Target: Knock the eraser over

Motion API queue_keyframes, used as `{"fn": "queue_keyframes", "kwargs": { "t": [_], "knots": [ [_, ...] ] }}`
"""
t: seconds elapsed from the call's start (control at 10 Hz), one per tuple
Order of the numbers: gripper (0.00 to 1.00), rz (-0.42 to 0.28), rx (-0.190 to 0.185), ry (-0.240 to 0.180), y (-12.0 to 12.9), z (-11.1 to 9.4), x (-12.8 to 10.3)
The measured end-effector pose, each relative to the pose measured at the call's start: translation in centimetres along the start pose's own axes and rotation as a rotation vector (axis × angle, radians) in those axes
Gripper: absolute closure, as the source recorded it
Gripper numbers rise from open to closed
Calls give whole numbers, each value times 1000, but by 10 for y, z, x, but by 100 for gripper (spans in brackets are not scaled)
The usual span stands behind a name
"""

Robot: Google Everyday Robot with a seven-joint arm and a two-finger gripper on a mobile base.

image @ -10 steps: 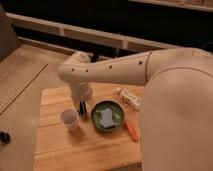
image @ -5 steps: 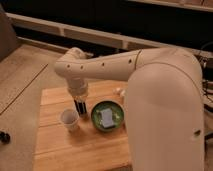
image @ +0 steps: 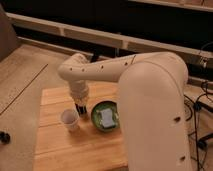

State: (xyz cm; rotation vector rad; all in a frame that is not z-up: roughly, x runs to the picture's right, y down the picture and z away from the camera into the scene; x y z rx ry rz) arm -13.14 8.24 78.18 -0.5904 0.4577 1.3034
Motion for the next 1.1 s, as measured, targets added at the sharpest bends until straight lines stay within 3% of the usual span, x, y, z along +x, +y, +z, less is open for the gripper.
{"fn": "queue_keyframes", "kwargs": {
  "t": [0.3,0.5,0.6,0.8,1.1],
  "knots": [
    [100,-65,-34,-10,14,14,-19],
    [100,-121,-36,-62,21,15,-38],
    [100,-168,-31,-108,26,12,-51],
    [97,-230,-4,-160,30,2,-63],
    [96,-243,8,-172,30,-1,-64]
  ]
}}
